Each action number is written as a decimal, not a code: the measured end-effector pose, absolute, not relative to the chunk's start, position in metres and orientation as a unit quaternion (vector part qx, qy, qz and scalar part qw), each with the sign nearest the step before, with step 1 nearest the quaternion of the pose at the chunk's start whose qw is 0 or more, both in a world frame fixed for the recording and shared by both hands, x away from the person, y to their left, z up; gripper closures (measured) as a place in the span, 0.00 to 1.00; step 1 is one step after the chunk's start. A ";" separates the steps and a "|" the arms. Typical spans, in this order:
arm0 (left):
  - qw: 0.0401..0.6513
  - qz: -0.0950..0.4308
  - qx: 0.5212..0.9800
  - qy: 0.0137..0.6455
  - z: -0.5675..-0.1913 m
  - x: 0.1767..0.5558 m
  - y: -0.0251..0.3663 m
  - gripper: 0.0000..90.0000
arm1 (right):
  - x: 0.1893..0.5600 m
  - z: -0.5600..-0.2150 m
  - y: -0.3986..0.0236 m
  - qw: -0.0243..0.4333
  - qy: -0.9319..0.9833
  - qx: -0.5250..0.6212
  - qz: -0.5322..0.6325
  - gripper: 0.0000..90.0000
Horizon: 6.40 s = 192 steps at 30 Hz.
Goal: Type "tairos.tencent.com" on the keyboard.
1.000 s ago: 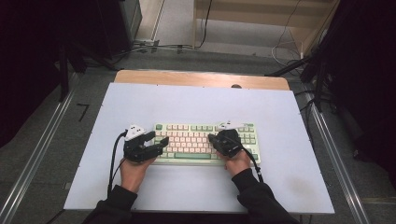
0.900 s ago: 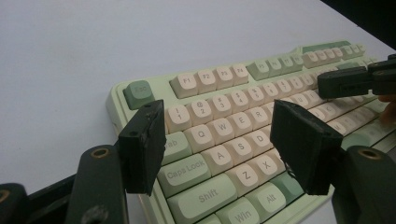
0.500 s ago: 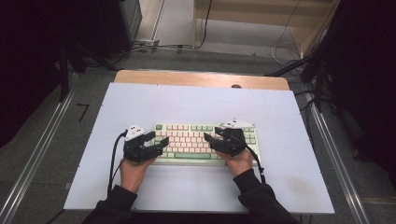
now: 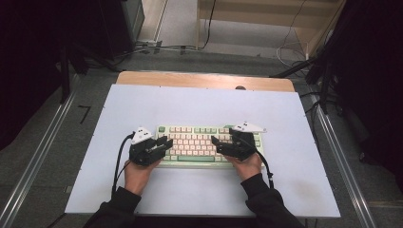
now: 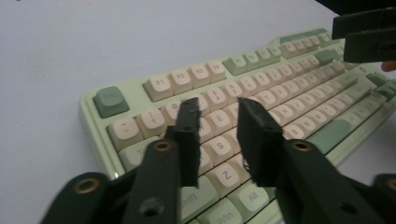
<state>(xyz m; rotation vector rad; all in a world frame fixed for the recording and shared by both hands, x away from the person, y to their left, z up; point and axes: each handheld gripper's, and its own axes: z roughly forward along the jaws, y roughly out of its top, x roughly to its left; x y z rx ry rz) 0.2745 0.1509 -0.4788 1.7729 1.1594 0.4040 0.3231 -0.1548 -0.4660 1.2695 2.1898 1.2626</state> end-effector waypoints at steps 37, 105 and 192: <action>0.392 0.151 0.778 0.468 -0.489 0.294 0.127 1.00 | 0.314 -0.466 -0.176 0.163 0.752 0.467 0.436 0.22; 0.477 0.171 0.710 0.490 -0.480 0.292 0.134 0.38 | 0.300 -0.494 -0.156 0.117 0.812 0.410 0.398 0.98; 0.461 0.125 0.760 0.442 -0.475 0.313 0.094 0.72 | 0.308 -0.474 -0.168 0.157 0.761 0.453 0.438 0.24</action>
